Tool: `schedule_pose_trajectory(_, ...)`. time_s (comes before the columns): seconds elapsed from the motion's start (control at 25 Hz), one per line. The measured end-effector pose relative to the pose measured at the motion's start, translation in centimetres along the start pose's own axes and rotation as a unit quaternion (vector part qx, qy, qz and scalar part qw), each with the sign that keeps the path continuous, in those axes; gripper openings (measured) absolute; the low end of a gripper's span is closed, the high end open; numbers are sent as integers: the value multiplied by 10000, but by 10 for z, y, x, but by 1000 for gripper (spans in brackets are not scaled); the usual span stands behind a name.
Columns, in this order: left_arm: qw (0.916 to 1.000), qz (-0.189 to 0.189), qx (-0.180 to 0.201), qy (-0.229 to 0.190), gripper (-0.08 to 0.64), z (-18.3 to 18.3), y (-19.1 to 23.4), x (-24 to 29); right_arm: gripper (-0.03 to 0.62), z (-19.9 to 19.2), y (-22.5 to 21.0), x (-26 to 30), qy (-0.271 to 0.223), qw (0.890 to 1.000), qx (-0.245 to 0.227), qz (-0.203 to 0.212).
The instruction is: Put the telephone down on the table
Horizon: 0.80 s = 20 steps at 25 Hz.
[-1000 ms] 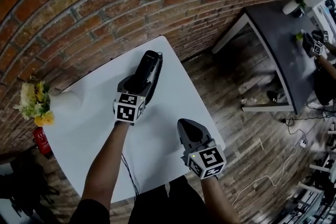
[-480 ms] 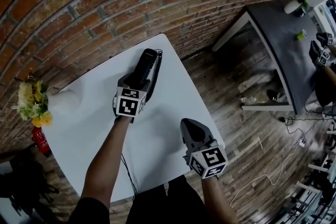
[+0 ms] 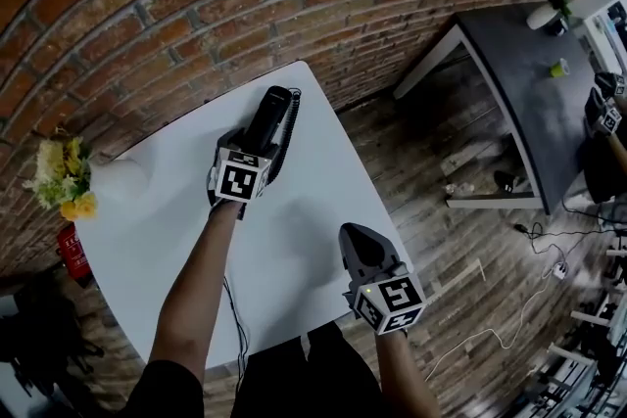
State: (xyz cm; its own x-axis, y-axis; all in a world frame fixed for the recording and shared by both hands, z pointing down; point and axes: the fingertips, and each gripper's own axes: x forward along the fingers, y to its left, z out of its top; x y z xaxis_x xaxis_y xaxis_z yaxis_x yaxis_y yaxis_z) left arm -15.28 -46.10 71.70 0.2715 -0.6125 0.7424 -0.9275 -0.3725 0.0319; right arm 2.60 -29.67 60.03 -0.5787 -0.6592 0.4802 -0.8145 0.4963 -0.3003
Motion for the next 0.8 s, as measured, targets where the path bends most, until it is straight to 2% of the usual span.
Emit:
schedule_pose_trajectory(0.32,9991,247,-2,-331,351,6,-4,-38,23,-2,-1,-31,-87,9999,-90,26)
schedule_pose_trajectory(0.6,9965,371,-210,-718,343,-2,-31,-108,23,4,13,-68,-324,9989,-248,211)
schedule_pose_trajectory(0.8,9934,359,-383,-1021,220,-8,-66,-168,23,9,27,-101,-467,9974,-340,433)
